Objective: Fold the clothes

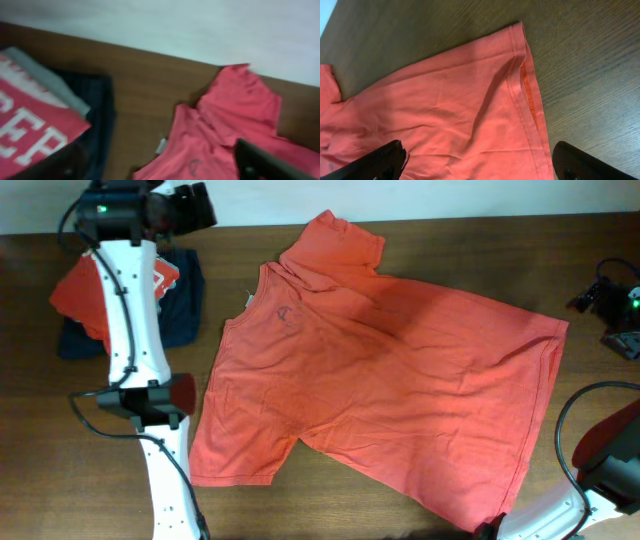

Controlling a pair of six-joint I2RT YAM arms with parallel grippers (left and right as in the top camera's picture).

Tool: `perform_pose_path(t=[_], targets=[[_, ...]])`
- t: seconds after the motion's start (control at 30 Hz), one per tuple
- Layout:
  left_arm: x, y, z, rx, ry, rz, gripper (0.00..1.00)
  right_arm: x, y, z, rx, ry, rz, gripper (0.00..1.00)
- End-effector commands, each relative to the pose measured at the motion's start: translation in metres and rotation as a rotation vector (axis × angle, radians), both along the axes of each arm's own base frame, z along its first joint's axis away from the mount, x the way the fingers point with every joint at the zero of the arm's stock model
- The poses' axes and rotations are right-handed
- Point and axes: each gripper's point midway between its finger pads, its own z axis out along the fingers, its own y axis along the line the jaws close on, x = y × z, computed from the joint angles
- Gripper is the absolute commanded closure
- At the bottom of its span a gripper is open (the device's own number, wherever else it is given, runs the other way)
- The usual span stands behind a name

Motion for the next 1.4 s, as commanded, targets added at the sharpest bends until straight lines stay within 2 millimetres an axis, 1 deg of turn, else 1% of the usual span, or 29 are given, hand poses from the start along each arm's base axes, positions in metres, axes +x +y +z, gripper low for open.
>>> perform_pose_path(t=[0.0, 0.1, 0.2, 0.33, 0.37, 0.43, 0.47, 0.53, 0.57, 0.6, 0.73, 0.87, 0.93, 1.07, 1.2, 1.27, 1.3, 1.37], targets=[[-0.005, -0.001, 0.001, -0.021, 0.013, -0.007, 0.01, 0.004, 0.01, 0.006, -0.036, -0.026, 0.12, 0.01], [-0.006, -0.002, 0.0, -0.021, 0.022, -0.007, 0.01, 0.003, 0.01, 0.004, -0.038, -0.017, 0.127, 0.01], [-0.006, -0.002, 0.0, -0.021, 0.022, -0.008, 0.01, 0.004, 0.016, 0.006, -0.007, -0.031, 0.137, 0.01], [-0.006, -0.002, 0.0, -0.021, 0.022, -0.007, 0.01, 0.003, 0.02, 0.001, 0.002, -0.012, 0.145, 0.01], [-0.006, -0.002, 0.0, -0.021, 0.022, -0.007, 0.01, 0.004, 0.021, -0.001, 0.0, -0.005, 0.148, 0.05], [-0.006, -0.002, 0.0, -0.021, 0.022, -0.007, 0.01, 0.005, 0.025, -0.004, 0.005, 0.002, 0.159, 0.18], [-0.006, -0.002, 0.0, -0.021, 0.022, -0.007, 0.01, 0.007, 0.03, -0.004, 0.007, 0.005, 0.174, 0.32], [-0.006, -0.002, 0.0, -0.021, 0.022, -0.007, 0.01, 0.009, 0.039, -0.007, -0.007, 0.017, 0.221, 0.68], [-0.006, -0.002, 0.0, -0.021, 0.022, -0.007, 0.01, 0.01, 0.043, -0.01, -0.029, 0.037, 0.233, 0.83], [-0.006, -0.002, 0.0, -0.021, 0.022, -0.007, 0.01, 0.011, 0.045, -0.012, -0.055, 0.056, 0.241, 0.95], [-0.006, -0.002, 0.0, -0.021, 0.022, -0.007, 0.01, 0.02, 0.054, -0.023, -0.167, 0.128, 0.276, 0.96], [-0.006, -0.002, 0.0, -0.021, 0.022, -0.007, 0.01, 0.039, 0.069, -0.037, -0.214, 0.136, 0.327, 0.96], [-0.006, -0.002, 0.0, -0.021, 0.022, -0.007, 0.01, 0.049, 0.07, -0.047, -0.236, 0.137, 0.337, 0.96], [-0.006, -0.002, 0.0, -0.021, 0.023, -0.007, 0.01, 0.07, 0.063, -0.073, -0.282, 0.131, 0.329, 0.96], [-0.006, -0.002, 0.0, -0.021, 0.022, -0.007, 0.01, 0.081, 0.049, -0.105, -0.318, 0.157, 0.307, 0.96], [-0.006, -0.002, 0.0, -0.021, 0.022, -0.007, 0.01, 0.082, 0.041, -0.118, -0.341, 0.186, 0.274, 0.96], [-0.006, -0.002, 0.0, -0.021, 0.022, -0.007, 0.01, 0.079, 0.037, -0.128, -0.351, 0.219, 0.252, 0.96], [-0.006, -0.002, 0.0, -0.021, 0.022, -0.007, 0.01, 0.075, 0.037, -0.139, -0.343, 0.245, 0.251, 0.96]])
